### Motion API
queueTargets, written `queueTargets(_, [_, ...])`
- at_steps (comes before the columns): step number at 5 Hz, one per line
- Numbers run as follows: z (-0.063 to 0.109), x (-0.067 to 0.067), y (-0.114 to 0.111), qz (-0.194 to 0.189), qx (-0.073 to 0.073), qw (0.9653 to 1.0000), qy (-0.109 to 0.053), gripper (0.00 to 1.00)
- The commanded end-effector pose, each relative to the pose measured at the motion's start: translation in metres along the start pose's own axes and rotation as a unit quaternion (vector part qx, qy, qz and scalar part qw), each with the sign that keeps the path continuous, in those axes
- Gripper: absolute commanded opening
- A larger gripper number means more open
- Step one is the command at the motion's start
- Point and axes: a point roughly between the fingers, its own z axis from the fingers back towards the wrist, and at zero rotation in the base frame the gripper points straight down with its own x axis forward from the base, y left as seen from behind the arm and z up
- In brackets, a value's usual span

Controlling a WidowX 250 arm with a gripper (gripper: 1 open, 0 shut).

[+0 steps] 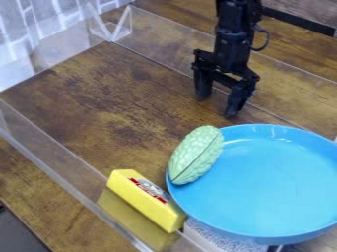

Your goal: Put the green object in the blue tray

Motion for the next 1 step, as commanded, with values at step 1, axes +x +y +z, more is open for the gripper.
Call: queueTargets(1, [0.0030, 0.0053, -0.0073, -0.040, -0.001, 0.9992, 0.002, 1.00])
